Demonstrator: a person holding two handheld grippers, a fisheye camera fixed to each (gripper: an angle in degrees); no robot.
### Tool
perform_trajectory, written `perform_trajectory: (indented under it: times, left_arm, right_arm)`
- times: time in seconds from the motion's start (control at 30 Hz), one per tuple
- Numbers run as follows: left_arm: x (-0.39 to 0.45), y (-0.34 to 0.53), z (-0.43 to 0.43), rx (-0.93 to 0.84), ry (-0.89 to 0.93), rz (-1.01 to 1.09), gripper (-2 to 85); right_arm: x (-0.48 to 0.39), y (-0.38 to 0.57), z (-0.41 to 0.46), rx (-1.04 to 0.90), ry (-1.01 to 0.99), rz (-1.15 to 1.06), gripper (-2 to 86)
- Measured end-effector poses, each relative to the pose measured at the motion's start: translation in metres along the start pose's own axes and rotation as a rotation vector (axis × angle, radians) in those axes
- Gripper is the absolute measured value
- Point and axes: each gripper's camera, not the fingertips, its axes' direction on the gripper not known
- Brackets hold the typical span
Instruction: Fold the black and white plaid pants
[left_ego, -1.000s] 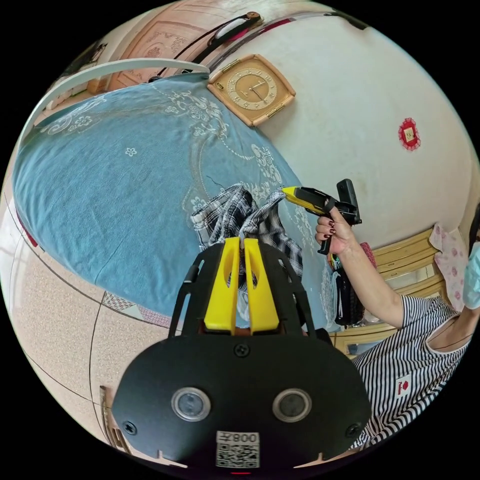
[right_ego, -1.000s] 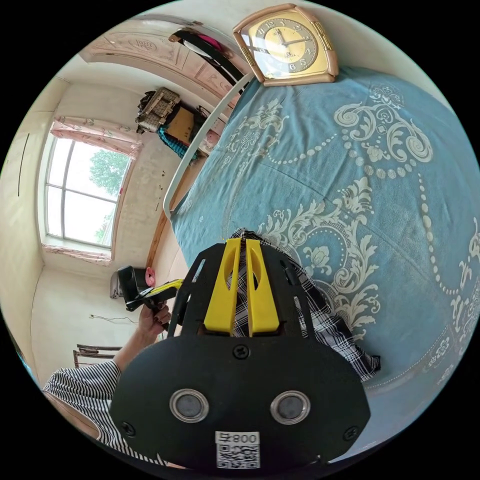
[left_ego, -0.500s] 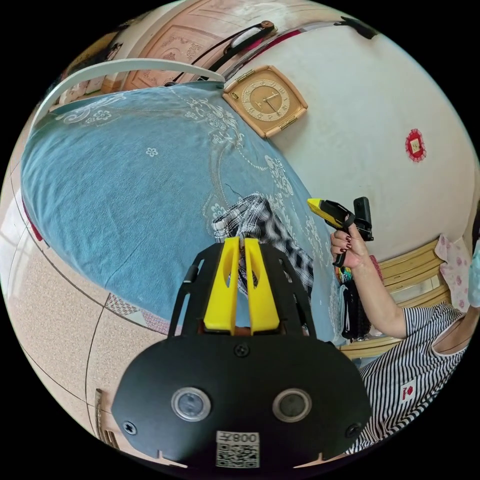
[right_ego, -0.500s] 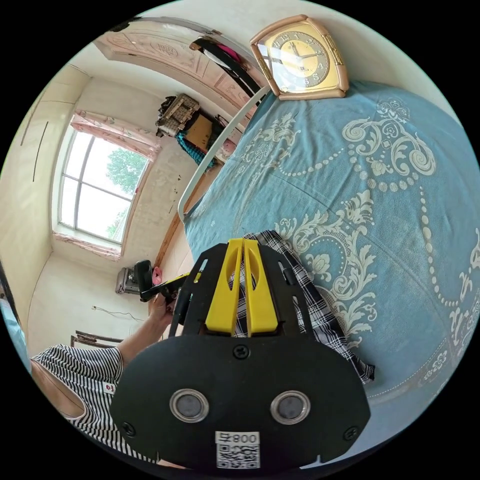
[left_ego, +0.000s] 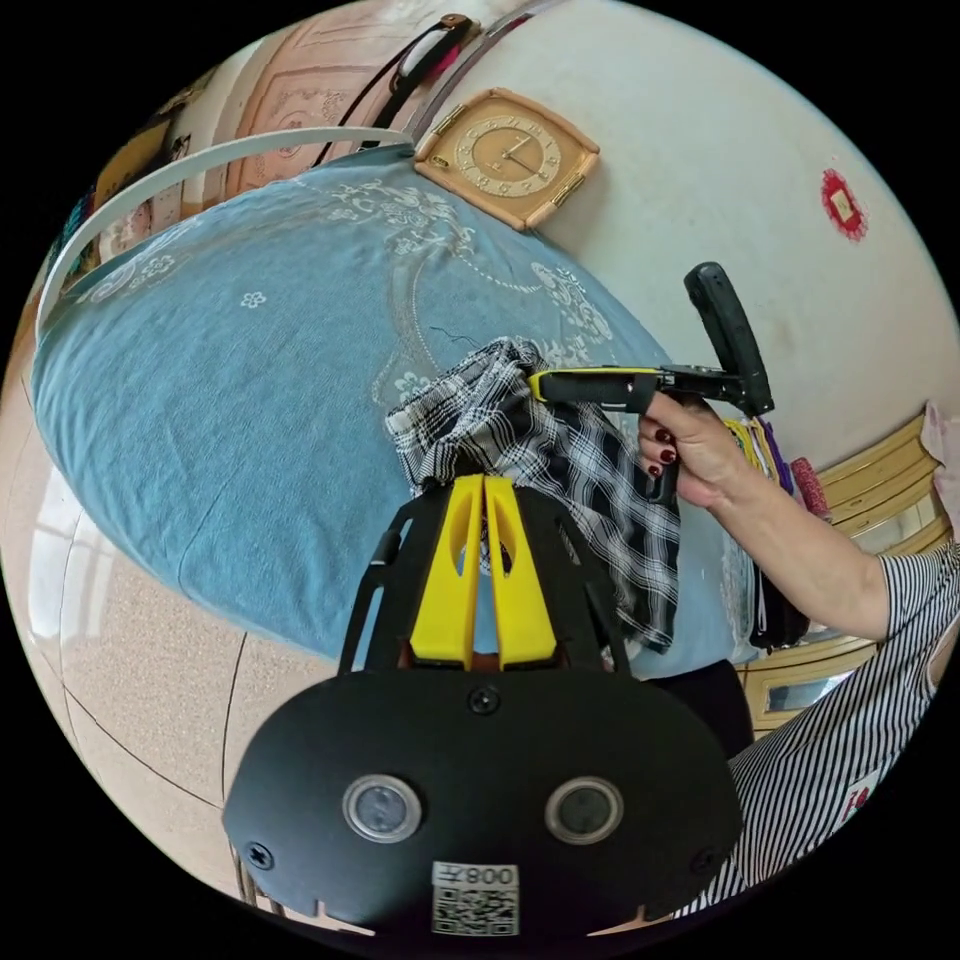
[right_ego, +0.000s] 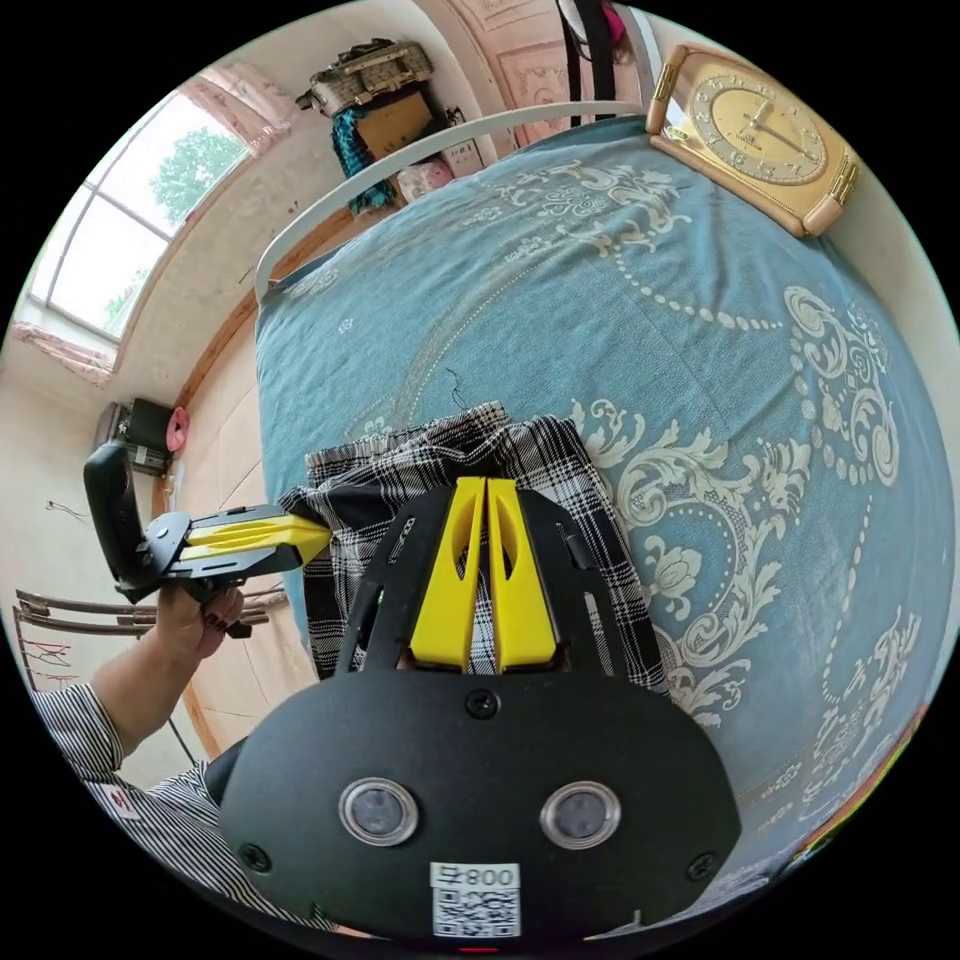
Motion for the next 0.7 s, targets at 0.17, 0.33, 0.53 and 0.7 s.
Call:
perform_trajectory:
  times: [0.17, 0.33, 0.53, 0.7]
  left_arm:
    - [0.006, 0.007, 0.005, 0.023, -0.05, 0.019, 0.1]
    - [0.003, 0.009, 0.016, 0.007, -0.088, -0.009, 0.3]
    - [0.014, 0.027, 0.009, 0.086, -0.067, -0.024, 1.3]
    - [0.056, 0.058, 0.041, -0.065, 0.172, 0.086, 3.8]
  right_arm:
    - [0.0, -0.007, 0.0, 0.012, -0.055, 0.017, 0.1]
    - [0.009, -0.016, 0.006, 0.007, -0.117, 0.055, 0.2]
    - [0.038, 0.021, -0.031, 0.153, -0.23, 0.118, 0.6]
    - [0.067, 0.116, -0.038, 0.183, -0.345, 0.251, 2.0]
